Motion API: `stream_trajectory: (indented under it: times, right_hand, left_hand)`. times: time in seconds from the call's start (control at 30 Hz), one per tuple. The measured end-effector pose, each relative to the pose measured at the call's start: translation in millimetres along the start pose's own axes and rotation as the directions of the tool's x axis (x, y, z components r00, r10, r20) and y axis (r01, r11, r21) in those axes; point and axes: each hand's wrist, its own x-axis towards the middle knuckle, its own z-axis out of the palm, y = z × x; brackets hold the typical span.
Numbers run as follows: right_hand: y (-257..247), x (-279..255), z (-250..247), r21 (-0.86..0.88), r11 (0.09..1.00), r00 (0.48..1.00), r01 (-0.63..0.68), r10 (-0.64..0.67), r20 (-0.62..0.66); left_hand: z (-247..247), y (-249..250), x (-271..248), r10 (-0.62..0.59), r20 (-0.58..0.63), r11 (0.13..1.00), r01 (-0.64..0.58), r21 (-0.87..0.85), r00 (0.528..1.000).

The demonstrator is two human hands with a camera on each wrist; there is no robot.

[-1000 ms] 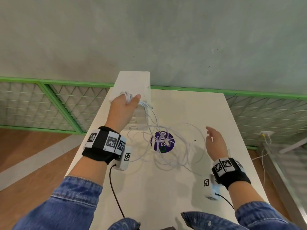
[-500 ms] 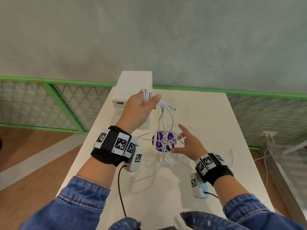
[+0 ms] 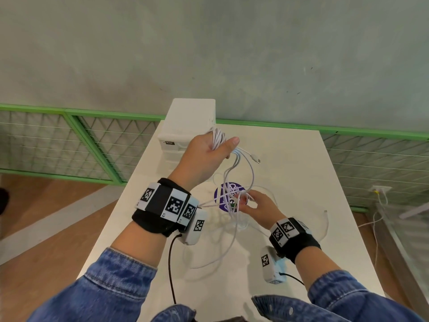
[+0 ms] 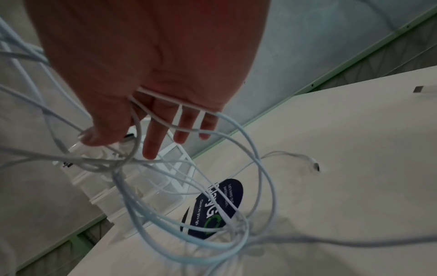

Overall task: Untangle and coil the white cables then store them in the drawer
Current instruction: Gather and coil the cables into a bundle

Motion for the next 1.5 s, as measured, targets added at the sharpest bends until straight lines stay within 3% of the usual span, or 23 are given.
stream_trajectory:
  times: [0.13,0.2,0.33,0.47,0.6,0.73,0.8,0.9,1.1,1.27,1.33,1.4,1.5]
  right_hand:
    - [-9,-1,1,0.028,0.995,0.966,-0.091,0.081,0.247]
    - [-11,-3,2,0.012,0.992,0.948,-0.129,0.120,0.293]
    - [-11,-4,0,-0.173,0.978,0.952,-0.118,0.161,0.259]
    - [-11,-5,-1,-0.091,0.980,0.948,-0.177,0.194,0.251]
    - [-5,-4,0,-0.033,0.971,0.965,-0.238,0.240,0.103]
    - [-2,-3,1,-0.020,0.990,0.990,-0.137,0.137,-0.013]
    - [-7,-1,3,0.046,0.996,0.997,-0.078,0.079,-0.011]
    - [-14,0,6,0.215,0.964,0.988,-0.154,0.148,0.042]
    - [-20,1,5,0.399,0.908,0.986,-0.126,0.160,-0.051]
    - [-12,0,-3,0.256,0.961,0.968,-0.105,0.158,-0.196]
    - [0,0,-6,0.025,0.990,0.956,-0.142,0.143,-0.256]
    - [11,-1,-12,-0.269,0.941,0.949,-0.206,0.125,-0.289]
    - [17,-5,-27,-0.386,0.860,0.908,-0.335,0.186,-0.376]
  left_hand:
    - [2,3,-1,0.010,0.028,1.000,-0.011,0.009,1.000]
    - [2,4,-1,0.005,0.027,1.000,-0.005,0.015,1.000]
    - [-3,2,-1,-0.002,0.001,1.000,0.002,0.002,1.000]
    - [-4,2,-3,-0.008,-0.007,1.000,0.007,-0.010,1.000]
    - [-4,2,-4,-0.025,-0.008,0.998,0.024,-0.050,1.000]
    - [-3,2,-4,-0.020,0.009,0.998,0.020,-0.065,1.000]
    - [-1,1,-4,-0.029,0.013,0.997,0.030,-0.070,0.999]
    - [0,-2,-3,-0.043,0.010,0.996,0.044,-0.078,0.999]
    - [-6,-7,-2,-0.046,-0.027,0.998,0.044,-0.052,0.999]
    - [-18,-21,3,-0.074,-0.186,0.997,0.075,-0.004,0.980]
    - [-25,-27,7,-0.088,-0.263,0.995,0.094,0.013,0.961]
    - [-33,-32,11,-0.073,-0.334,0.993,0.098,0.059,0.940]
    - [-44,-40,12,-0.051,-0.394,0.989,0.103,0.111,0.918]
